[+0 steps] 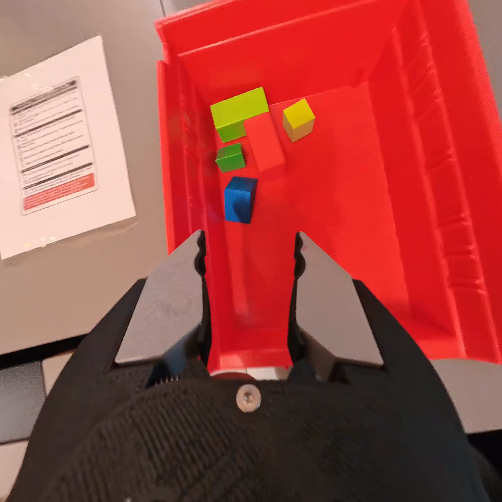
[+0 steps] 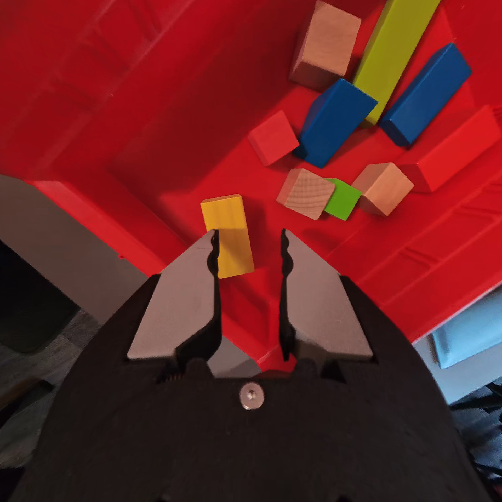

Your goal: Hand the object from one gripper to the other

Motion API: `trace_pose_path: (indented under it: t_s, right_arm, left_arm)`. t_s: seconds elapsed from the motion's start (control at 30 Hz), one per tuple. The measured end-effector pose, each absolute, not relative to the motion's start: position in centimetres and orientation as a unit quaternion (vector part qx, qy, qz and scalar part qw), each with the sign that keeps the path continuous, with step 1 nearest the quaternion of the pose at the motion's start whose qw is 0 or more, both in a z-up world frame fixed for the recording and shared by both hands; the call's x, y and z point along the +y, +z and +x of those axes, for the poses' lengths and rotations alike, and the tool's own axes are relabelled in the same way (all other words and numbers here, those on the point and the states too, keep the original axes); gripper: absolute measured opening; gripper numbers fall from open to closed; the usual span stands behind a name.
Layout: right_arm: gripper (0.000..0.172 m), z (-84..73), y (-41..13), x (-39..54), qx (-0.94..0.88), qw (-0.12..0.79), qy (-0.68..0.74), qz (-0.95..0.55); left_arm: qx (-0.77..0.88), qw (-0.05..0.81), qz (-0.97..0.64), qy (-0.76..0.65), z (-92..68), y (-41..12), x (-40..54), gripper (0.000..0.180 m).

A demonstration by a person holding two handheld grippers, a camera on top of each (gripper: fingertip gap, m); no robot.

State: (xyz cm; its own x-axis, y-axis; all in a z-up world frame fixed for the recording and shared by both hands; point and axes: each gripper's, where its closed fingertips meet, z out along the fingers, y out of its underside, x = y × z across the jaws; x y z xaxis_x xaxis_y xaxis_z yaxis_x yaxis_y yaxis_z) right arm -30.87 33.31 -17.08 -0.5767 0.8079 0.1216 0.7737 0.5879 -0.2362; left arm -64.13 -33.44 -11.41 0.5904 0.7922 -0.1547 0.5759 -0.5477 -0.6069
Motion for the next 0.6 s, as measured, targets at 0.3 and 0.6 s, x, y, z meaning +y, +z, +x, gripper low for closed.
trace_pose_path:
  t_s: [0.3, 0.6]
  right_arm:
    - [0.045, -31.7, -14.7, 30.2, -0.879, 0.159, 0.164, -0.418]
    - [0.043, -32.0, -10.6, 24.4, -0.861, 0.204, 0.282, -0.371]
  left_arm:
    - [-0.353, 0.103, -0.914, 0.172, -69.7, -18.3, -32.3, 0.044]
    - [-0.356, 0.129, -0.919, 0.107, -68.0, -19.1, -30.4, 0.031]
